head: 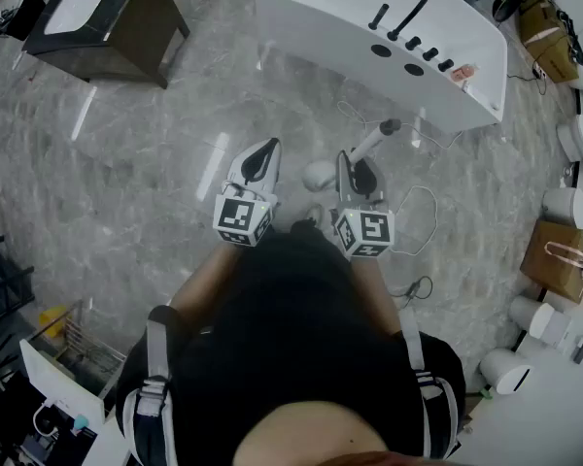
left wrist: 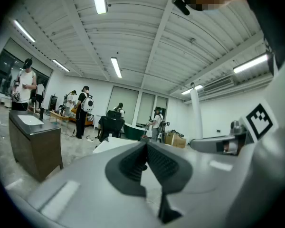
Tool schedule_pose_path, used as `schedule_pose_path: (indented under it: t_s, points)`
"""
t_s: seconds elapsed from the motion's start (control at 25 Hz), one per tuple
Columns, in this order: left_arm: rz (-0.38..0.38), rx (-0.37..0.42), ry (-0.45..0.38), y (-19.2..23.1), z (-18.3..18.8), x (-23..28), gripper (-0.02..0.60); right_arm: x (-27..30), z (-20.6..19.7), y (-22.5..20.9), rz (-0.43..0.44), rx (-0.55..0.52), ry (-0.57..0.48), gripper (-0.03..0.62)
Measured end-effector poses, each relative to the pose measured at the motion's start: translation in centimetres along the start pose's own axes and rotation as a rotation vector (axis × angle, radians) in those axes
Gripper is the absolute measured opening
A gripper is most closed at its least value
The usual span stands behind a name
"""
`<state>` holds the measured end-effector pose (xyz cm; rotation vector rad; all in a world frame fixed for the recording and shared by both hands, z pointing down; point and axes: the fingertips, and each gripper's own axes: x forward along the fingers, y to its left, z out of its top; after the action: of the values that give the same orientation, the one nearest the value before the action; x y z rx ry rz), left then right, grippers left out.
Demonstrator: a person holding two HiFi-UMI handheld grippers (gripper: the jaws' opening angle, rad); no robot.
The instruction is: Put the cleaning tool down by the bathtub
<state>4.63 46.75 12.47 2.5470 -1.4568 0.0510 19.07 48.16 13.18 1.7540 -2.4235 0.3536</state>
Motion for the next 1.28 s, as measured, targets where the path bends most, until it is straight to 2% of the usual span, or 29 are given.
schedule_pose_path:
  t_s: [0.72,1.28]
  points:
    - [-0.001,-0.017,-0.013,1.9,0.1,-0.9,0.009,1.3,0.1,1.9,0.015,0.015,-0.017,0.092]
    - [-0.037,-0.025,-0.031,5.7,0.7,-2.8,0.009,2.7,0.1,5.0,-0.037,0.016,-0.031,0.091]
